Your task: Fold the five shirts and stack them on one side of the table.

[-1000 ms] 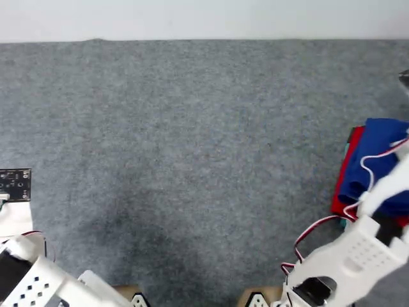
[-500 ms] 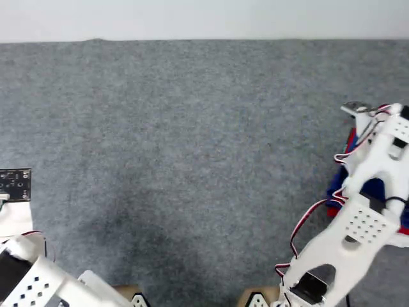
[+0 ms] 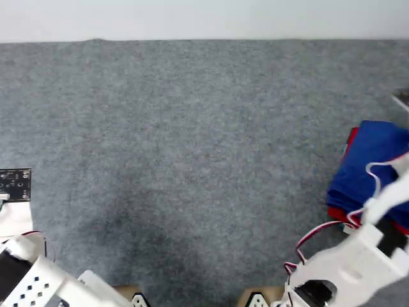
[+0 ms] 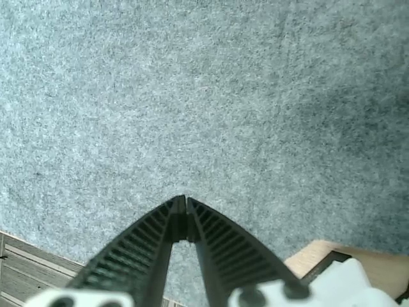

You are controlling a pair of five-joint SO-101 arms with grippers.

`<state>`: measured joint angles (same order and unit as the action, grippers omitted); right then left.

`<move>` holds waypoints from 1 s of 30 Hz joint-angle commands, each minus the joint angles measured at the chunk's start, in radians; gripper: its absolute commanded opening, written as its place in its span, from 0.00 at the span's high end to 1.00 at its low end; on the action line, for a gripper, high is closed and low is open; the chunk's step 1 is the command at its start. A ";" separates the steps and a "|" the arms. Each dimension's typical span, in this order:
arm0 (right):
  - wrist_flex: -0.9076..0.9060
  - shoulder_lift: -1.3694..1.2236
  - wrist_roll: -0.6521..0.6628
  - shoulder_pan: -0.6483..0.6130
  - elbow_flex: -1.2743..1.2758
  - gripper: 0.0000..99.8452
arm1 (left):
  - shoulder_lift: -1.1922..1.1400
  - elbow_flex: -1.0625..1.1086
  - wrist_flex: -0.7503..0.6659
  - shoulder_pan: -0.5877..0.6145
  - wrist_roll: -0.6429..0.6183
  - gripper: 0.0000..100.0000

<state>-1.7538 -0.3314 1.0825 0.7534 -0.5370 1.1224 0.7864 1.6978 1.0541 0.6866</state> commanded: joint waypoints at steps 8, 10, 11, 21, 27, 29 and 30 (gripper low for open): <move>0.097 -0.263 0.074 0.246 -0.103 0.99 | 0.009 -0.004 -0.015 -0.006 0.005 1.00; 0.079 -0.252 0.077 0.257 -0.169 0.99 | 0.009 -0.005 -0.015 -0.006 0.005 1.00; 0.053 -0.245 0.091 0.255 -0.207 0.99 | 0.009 -0.005 -0.015 -0.006 0.005 1.00; -0.033 -0.082 0.023 0.013 -0.391 0.99 | 0.009 -0.005 -0.017 -0.006 0.005 1.00; 0.062 -0.107 -0.077 -0.173 -0.390 0.99 | 0.009 -0.005 -0.017 -0.006 0.005 1.00; 0.151 -0.163 -0.121 -0.203 -0.390 0.99 | 0.009 -0.005 -0.015 -0.006 0.005 1.00; 0.200 -0.200 -0.143 -0.214 -0.390 0.99 | 0.009 -0.004 -0.014 -0.006 0.005 1.00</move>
<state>-1.6617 -0.4910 1.0012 0.5800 -0.8823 1.1224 0.7864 1.6978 1.0541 0.6866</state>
